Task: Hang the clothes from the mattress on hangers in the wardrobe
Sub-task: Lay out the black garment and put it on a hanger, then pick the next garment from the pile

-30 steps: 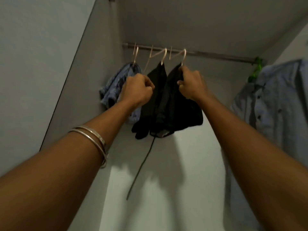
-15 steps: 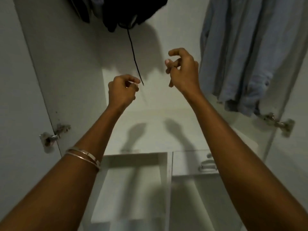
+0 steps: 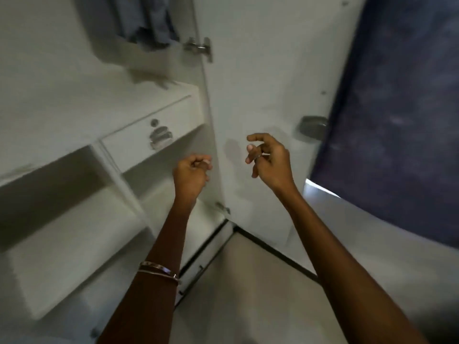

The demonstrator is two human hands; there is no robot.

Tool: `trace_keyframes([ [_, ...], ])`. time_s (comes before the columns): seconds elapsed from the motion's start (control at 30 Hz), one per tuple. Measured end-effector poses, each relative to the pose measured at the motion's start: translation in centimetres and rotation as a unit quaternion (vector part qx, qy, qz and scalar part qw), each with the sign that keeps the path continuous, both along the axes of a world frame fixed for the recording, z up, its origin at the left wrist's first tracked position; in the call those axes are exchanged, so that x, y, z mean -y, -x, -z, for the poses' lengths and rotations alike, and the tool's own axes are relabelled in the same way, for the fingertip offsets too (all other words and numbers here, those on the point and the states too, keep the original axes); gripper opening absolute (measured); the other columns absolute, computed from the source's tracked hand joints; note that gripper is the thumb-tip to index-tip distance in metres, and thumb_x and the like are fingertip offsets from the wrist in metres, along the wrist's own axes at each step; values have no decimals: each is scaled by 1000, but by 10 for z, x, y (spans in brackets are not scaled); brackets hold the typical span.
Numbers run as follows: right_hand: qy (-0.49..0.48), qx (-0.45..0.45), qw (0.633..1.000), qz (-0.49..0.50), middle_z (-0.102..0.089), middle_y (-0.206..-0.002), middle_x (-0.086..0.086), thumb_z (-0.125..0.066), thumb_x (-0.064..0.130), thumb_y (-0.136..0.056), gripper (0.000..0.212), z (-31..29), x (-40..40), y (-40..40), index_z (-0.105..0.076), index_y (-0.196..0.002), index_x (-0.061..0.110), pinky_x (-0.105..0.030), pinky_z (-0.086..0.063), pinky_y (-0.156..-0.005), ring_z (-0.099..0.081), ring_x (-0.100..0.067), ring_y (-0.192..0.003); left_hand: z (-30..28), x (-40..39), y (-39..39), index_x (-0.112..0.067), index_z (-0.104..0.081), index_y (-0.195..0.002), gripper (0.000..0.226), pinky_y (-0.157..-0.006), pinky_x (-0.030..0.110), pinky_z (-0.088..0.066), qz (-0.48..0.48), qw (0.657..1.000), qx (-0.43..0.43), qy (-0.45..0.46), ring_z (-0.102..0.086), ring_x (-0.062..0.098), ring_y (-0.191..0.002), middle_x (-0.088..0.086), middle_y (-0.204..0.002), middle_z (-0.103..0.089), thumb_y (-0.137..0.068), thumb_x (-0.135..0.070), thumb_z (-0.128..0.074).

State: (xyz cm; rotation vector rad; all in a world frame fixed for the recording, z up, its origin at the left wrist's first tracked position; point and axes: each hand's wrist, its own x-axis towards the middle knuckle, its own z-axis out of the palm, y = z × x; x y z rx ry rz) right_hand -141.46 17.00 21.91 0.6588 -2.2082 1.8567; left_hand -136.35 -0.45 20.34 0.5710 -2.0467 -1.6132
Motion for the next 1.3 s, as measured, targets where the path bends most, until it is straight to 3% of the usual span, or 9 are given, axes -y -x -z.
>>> trace_keyframes([
  [0.17, -79, 90, 971, 208, -66, -71, -8, -55, 8, -96, 12, 86, -153, -87, -66, -100, 6, -24, -50, -44, -60, -6, -52, 79, -132, -18, -13, -69, -90, 20, -42, 14, -41, 263, 949, 161, 60, -56, 10, -51, 5, -75, -67, -89, -4, -52],
  [0.33, -130, 181, 889, 400, -65, -71, -1, -56, 10, -94, 12, 151, -283, -217, -67, -100, 11, -25, -52, -56, -58, -1, -53, 136, -271, -72, -18, -67, -88, 24, -53, 22, -48, 432, 881, 164, 98, -59, 18, -61, 2, -71, -66, -89, -1, -50],
  [0.5, -82, 249, 778, 571, -65, -70, 5, -53, 18, -83, 16, 194, -388, -366, -66, -90, 25, -35, -51, -62, -60, -15, -61, 171, -407, -125, -26, -69, -81, 25, -76, 32, -55, 591, 770, 159, 182, -66, 21, -71, 2, -72, -71, -81, -6, -53],
  [0.67, -20, 287, 650, 703, -59, -59, 8, -54, 9, -88, 24, 222, -444, -517, -56, -81, 32, -38, -49, -60, -53, -2, -43, 194, -525, -212, -24, -71, -88, 19, -75, 22, -49, 721, 607, 140, 304, -67, 19, -81, 4, -84, -72, -84, -12, -56],
  [0.77, 21, 328, 587, 740, -62, -59, 7, -53, 15, -86, 21, 244, -462, -589, -57, -76, 33, -41, -50, -59, -53, -8, -48, 216, -576, -268, -22, -72, -85, 17, -84, 31, -53, 761, 534, 153, 334, -67, 25, -86, 8, -89, -72, -83, -15, -56],
  [0.87, 61, 362, 523, 769, -61, -59, 4, -54, 1, -89, 30, 271, -475, -664, -59, -75, 27, -38, -49, -60, -53, -15, -49, 245, -624, -343, -10, -73, -83, 18, -79, 37, -53, 798, 458, 158, 358, -67, 26, -83, 14, -83, -72, -81, -10, -56],
  [1.07, 134, 467, 403, 776, -69, -80, -13, -57, 5, -87, 14, 338, -506, -814, -68, -83, 11, -32, -47, -71, -61, -22, -76, 312, -714, -505, -14, -53, -57, 37, -48, 23, -41, 808, 422, 301, 280, -45, 4, -33, -7, -37, -52, -85, 9, -46],
  [1.17, 149, 498, 321, 792, -71, -94, -20, -57, 0, -86, 14, 348, -528, -879, -70, -91, 0, -29, -41, -78, -64, -32, -93, 340, -753, -577, -13, -57, -66, 33, -39, 18, -39, 814, 378, 338, 283, -49, 12, -42, -8, -39, -55, -90, 8, -47],
  [1.3, 131, 537, 212, 806, -61, -108, -25, -60, 3, -85, 20, 358, -555, -942, -65, -105, 1, -41, -42, -88, -54, -41, -108, 361, -793, -643, -15, -55, -65, 33, -42, 21, -41, 834, 321, 322, 314, -52, 16, -50, -10, -43, -57, -90, 5, -48],
])
